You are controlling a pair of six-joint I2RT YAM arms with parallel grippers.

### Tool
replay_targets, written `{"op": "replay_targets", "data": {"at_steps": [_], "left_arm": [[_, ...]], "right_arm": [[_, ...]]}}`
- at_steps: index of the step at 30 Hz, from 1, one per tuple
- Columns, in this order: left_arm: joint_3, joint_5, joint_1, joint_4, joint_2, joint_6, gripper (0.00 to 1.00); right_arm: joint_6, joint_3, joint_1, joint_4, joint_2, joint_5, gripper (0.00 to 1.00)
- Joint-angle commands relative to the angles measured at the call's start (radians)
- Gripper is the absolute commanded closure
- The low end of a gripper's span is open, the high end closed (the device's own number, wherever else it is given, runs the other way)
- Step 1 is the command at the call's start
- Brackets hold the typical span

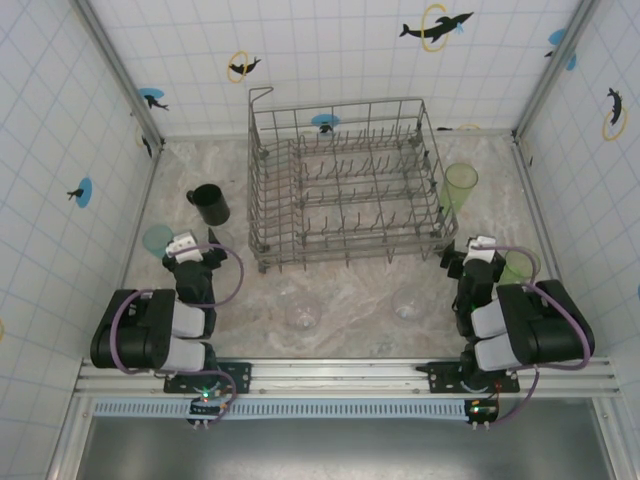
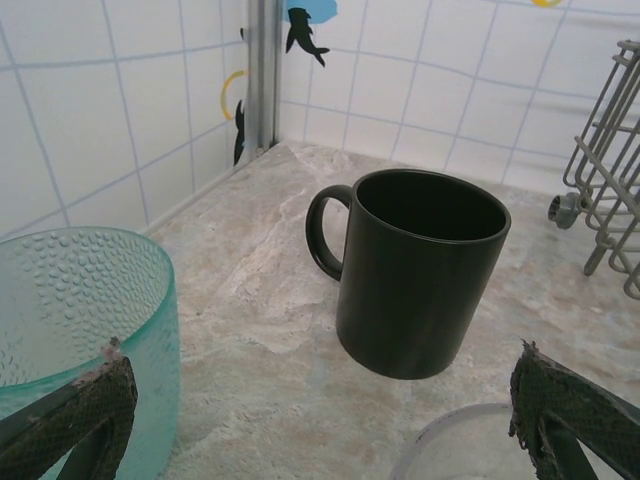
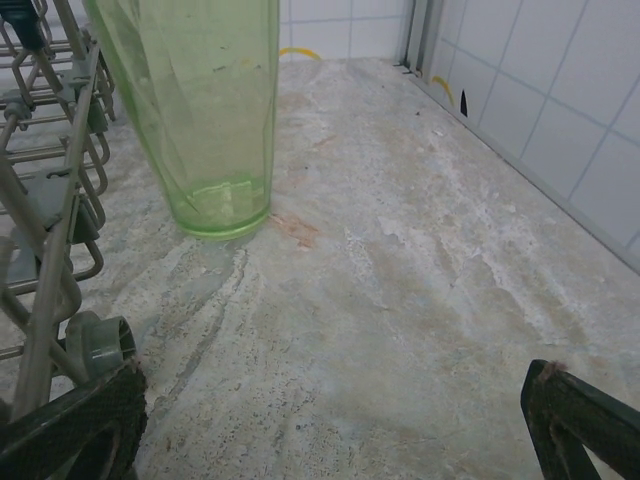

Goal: Load the cups into the dish rack

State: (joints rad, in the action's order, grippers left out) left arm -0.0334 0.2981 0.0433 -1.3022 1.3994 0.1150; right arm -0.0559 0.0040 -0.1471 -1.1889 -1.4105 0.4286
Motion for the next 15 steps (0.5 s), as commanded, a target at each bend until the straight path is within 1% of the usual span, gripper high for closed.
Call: {"op": "replay_targets", "data": {"at_steps": [1,4,7,10,13,15], "left_arm": [[-0.025,0.045,0.021,0.21,-0.02,-0.066,0.02],[-0.045,0.092,0.035,0.265,-0.062,-0.065,0.02],[-0.067,0.134,0.041,0.308,-0.127,-0.062,0.03],[-0.135,0.166,0.041,0.415,-0.19,-0.048,0.02],[-0.198,0.154,0.041,0.513,-0.236,-0.042,0.02],[-0.225,0.136,0.041,0.554,-0.251,-0.042,0.02]], "right_arm": [[0.056,0.012,-0.048,0.076,0.059,0.026,0.0],[0.067,0.027,-0.071,0.129,0.11,0.052,0.0],[0.028,0.07,-0.077,0.247,0.184,0.027,0.0],[-0.052,0.176,-0.078,0.459,0.246,0.007,0.0],[-0.104,0.281,-0.079,0.646,0.268,-0.003,0.0],[-0.125,0.336,-0.081,0.746,0.281,0.021,0.0]]}}
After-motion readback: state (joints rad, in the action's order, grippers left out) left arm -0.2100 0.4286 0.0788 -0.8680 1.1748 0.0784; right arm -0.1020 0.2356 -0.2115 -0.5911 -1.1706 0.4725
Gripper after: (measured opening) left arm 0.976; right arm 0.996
